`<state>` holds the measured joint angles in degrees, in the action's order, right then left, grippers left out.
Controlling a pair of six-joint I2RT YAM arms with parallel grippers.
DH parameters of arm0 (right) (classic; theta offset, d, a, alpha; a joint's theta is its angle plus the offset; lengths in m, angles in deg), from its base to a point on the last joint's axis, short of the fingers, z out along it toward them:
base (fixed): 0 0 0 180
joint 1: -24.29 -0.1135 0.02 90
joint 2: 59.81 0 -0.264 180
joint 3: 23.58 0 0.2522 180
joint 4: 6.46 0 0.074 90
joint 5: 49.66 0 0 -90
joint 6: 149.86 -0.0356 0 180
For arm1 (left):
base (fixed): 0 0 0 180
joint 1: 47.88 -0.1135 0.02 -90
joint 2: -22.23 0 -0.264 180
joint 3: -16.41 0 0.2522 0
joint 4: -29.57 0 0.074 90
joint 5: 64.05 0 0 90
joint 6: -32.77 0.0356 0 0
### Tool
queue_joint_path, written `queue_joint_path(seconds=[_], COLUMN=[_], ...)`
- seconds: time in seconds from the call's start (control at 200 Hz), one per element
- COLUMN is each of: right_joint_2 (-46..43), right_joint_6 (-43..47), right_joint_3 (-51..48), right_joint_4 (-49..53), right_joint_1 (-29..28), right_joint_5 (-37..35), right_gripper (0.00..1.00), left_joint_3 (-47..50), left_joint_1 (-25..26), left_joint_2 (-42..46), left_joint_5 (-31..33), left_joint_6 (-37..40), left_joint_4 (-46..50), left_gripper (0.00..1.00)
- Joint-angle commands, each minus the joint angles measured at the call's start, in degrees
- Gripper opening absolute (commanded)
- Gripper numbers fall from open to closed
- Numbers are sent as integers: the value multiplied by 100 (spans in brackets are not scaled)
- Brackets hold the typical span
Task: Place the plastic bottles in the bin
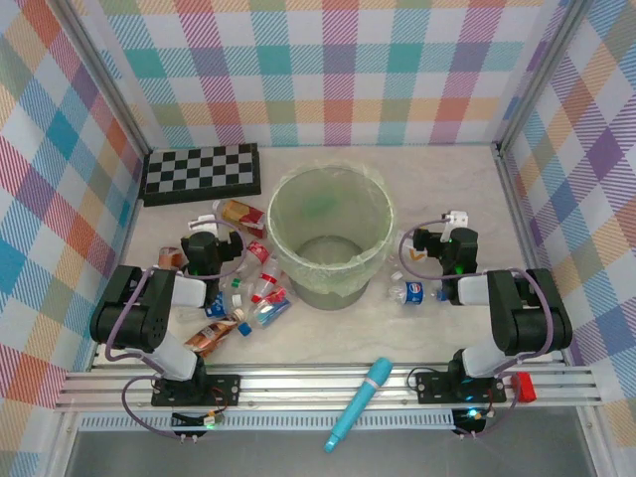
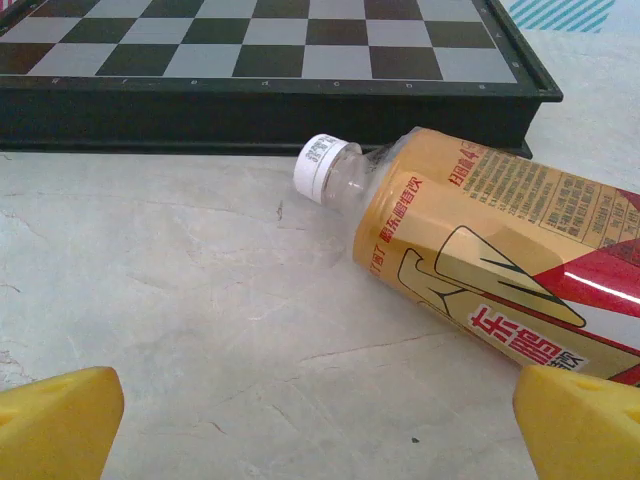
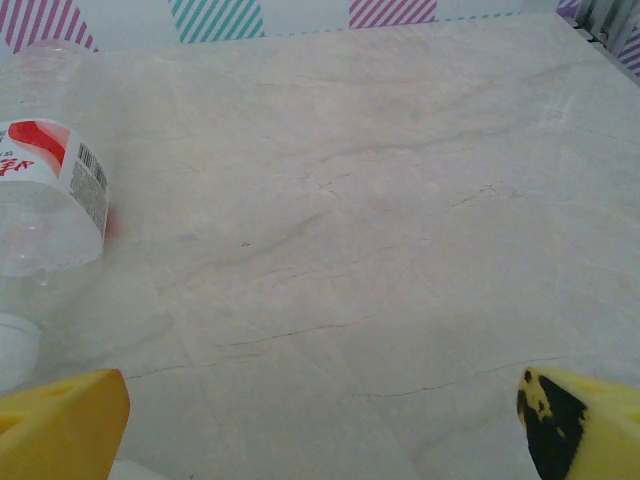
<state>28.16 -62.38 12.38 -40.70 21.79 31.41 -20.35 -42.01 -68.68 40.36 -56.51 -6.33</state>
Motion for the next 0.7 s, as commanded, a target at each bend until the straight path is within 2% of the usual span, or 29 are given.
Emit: queue_joint_path(seconds=[0.0,0.695], right_joint_2=[-16,-13], right_joint_6=[-2,-65], right_joint_3=[39,115], right_joint_4=[-96,60], right_joint_1=[40,118], right_joint_5=[5,155], right_gripper=[100,100], left_joint_3=[10,-29], left_joint_1=[-24,-81], left_joint_2=[37,38], left_joint_5=[-8,-107], left_joint_6=[-19,-62], left_joint_4=[-113,-23], left_gripper=[100,100])
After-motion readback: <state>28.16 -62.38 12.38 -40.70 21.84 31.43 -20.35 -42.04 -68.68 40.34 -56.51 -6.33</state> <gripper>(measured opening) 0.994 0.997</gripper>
